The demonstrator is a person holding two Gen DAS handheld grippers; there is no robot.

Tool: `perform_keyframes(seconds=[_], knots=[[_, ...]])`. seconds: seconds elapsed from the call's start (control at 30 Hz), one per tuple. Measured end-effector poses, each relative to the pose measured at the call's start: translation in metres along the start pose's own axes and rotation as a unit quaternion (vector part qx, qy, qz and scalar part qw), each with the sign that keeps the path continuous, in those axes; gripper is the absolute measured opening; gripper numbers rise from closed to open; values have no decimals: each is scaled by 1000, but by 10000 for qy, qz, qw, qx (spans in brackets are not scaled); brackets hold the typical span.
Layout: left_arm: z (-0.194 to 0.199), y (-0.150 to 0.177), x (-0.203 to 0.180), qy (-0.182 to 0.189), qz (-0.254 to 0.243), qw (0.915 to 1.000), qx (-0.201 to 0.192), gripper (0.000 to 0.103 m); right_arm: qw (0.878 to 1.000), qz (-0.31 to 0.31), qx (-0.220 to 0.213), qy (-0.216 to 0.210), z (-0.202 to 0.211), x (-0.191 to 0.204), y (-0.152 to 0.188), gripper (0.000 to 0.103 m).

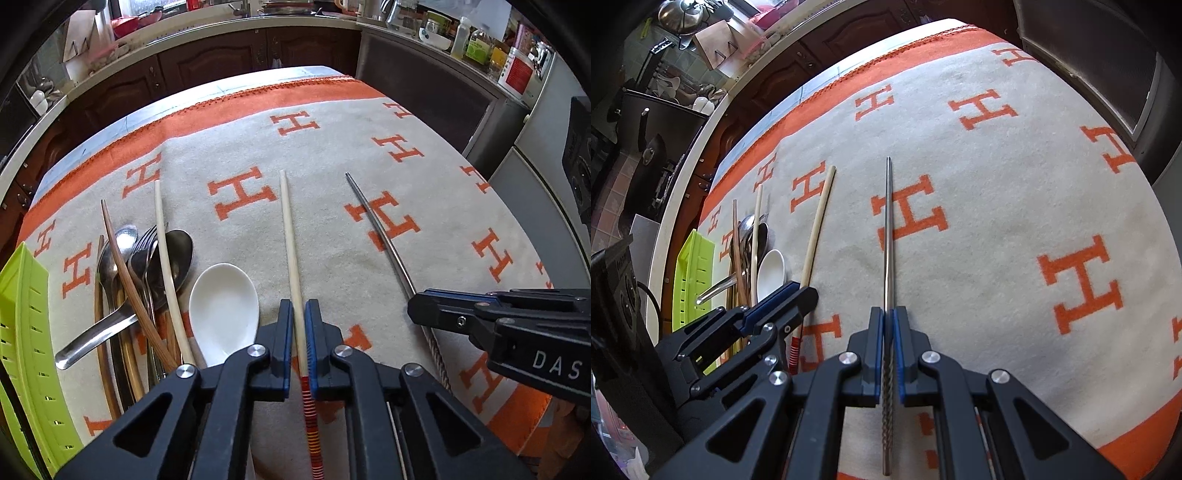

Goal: Organize utensils
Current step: 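Carry both chopsticks into the green tray and open both tools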

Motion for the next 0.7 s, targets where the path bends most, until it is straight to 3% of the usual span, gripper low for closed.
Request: perform_keyframes(seconds=[0.2,0.37,0.5,0.7], knots=[[20,-3,7,206,291,9993,-73,3,10000,28,-36,-87,7,6,2,6],[65,-7,26,303,506,9979,-266,3,9995,149,-109,-257,19,24,1,6],[108,-2,66,114,876,9947,-521,3,9984,442,-137,-331,26,49,0,5],[164,29,158,-772,1463,9824,-863,3,9915,1170,-96,-564,31,118,1,5]])
Point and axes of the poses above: each gripper's, at about its wrist camera, not at the fingertips, and z roughly against the way its jaws point, x to its left, y to its underside, the point moved 10 cm from there along -z, roughly the way its jaws point, and after that the axes turned 5 degrees about -x, right-handed, at the moved point
